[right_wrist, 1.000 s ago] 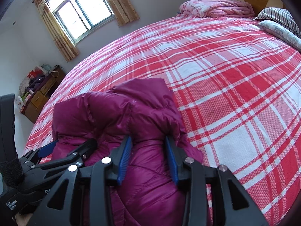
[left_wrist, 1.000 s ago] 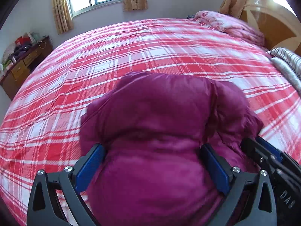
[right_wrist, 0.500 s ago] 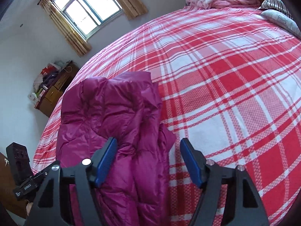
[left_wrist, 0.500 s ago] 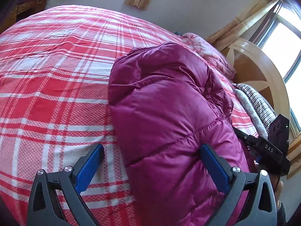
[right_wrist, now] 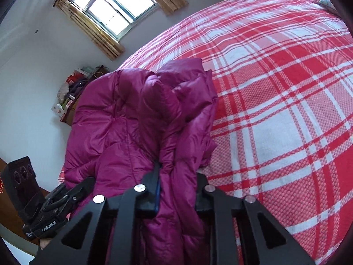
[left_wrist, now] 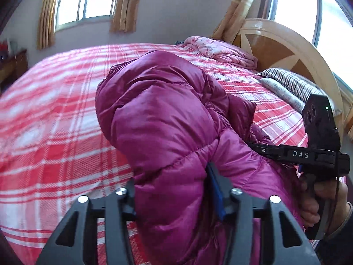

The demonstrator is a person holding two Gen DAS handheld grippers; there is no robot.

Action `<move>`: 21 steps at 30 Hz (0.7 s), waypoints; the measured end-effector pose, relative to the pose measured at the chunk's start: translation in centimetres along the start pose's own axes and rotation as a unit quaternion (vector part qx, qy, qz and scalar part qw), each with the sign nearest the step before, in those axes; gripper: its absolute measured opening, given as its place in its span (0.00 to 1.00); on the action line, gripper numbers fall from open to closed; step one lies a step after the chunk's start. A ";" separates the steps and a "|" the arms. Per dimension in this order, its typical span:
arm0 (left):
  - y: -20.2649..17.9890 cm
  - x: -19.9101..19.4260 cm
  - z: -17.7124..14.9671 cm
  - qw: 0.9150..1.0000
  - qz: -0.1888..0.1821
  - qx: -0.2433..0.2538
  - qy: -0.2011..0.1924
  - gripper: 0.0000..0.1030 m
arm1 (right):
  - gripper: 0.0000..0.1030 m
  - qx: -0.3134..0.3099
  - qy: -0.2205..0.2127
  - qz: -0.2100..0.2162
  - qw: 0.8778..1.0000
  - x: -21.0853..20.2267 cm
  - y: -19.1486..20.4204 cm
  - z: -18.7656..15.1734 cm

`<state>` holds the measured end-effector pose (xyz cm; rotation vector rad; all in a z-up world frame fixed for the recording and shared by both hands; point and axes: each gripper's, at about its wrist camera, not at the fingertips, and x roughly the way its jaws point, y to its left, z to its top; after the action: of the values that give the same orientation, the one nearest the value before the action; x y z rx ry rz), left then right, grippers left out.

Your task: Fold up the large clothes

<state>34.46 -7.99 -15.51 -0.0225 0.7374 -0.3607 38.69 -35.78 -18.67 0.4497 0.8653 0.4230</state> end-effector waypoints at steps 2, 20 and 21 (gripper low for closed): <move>0.0 -1.0 0.1 1.000 0.012 0.012 0.000 0.41 | 0.20 -0.010 -0.005 -0.005 1.000 -0.3 1.1 -0.4; 6.3 -10.6 -2.5 0.996 0.072 -0.028 -0.036 0.36 | 0.20 -0.073 0.012 0.067 0.995 3.0 12.3 -1.9; 7.0 -11.1 -2.8 0.996 0.077 -0.033 -0.037 0.36 | 0.20 -0.078 0.015 0.070 0.994 3.5 13.1 -1.9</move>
<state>27.28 2.55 -11.34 -0.0399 0.6724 -0.1866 36.93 -22.69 -14.90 0.3615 0.8256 0.6235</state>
